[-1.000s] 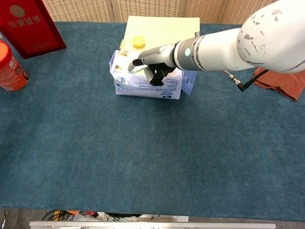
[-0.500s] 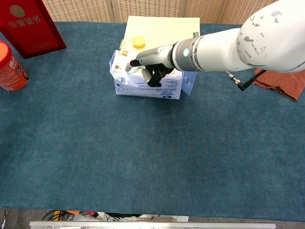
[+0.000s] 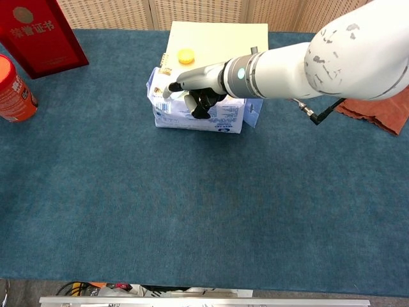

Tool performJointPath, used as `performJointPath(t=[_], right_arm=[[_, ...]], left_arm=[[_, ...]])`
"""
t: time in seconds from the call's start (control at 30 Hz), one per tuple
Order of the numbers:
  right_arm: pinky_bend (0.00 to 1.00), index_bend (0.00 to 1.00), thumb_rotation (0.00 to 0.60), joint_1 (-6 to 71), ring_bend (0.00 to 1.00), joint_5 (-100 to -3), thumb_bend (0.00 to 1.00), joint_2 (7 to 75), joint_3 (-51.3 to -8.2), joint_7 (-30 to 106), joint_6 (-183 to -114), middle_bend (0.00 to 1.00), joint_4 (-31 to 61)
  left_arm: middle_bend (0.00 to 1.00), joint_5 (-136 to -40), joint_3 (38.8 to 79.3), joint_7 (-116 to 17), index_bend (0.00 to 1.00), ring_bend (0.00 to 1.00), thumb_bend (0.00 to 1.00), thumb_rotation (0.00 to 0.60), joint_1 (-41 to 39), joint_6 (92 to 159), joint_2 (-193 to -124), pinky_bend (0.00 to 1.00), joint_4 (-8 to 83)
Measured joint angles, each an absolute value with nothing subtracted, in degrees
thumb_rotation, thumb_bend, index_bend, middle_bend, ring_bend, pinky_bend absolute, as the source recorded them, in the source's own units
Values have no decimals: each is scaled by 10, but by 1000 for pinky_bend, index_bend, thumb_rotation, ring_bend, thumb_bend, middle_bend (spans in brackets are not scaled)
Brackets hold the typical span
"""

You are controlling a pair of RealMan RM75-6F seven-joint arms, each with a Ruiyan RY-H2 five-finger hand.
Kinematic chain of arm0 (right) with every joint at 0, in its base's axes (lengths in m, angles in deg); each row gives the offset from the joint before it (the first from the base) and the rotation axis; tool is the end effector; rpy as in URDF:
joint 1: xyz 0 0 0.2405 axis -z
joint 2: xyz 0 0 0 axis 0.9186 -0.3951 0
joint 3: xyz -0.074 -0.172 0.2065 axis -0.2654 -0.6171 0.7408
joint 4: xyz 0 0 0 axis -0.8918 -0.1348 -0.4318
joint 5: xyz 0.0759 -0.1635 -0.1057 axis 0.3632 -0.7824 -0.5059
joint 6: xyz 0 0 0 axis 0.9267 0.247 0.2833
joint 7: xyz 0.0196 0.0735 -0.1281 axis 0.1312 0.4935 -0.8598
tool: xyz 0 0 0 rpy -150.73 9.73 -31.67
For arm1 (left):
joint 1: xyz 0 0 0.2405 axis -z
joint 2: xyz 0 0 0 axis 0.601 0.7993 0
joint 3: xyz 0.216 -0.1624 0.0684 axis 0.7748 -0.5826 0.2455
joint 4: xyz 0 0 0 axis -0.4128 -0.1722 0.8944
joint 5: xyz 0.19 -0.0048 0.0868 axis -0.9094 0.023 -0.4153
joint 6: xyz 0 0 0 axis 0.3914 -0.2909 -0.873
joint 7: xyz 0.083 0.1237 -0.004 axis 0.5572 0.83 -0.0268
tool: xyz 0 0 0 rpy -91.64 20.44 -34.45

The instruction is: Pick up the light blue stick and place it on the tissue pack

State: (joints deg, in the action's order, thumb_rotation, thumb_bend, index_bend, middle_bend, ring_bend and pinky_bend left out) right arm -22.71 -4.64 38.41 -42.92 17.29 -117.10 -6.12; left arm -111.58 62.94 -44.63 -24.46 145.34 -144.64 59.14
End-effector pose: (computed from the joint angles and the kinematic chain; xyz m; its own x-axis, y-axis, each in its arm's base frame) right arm 0.0005 -0.3754 -0.0430 0.5522 -0.6474 0.5253 -0.8285 -0.4965 0.2590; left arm -0.2914 0.2327 0.1410 0.3660 -0.0410 0.9297 0.9220 -0.1193 -0.3683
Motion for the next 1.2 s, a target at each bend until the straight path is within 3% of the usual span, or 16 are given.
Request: performJointPath(t=[1.2], right_arm=[[1000,28,600,-243,1000,-37,1000,361,-444,177,-1200,1000,-97]], left_arm=[[480,-1119,626,-459,189,563,421,600,-254,1455,-1445,619,586]])
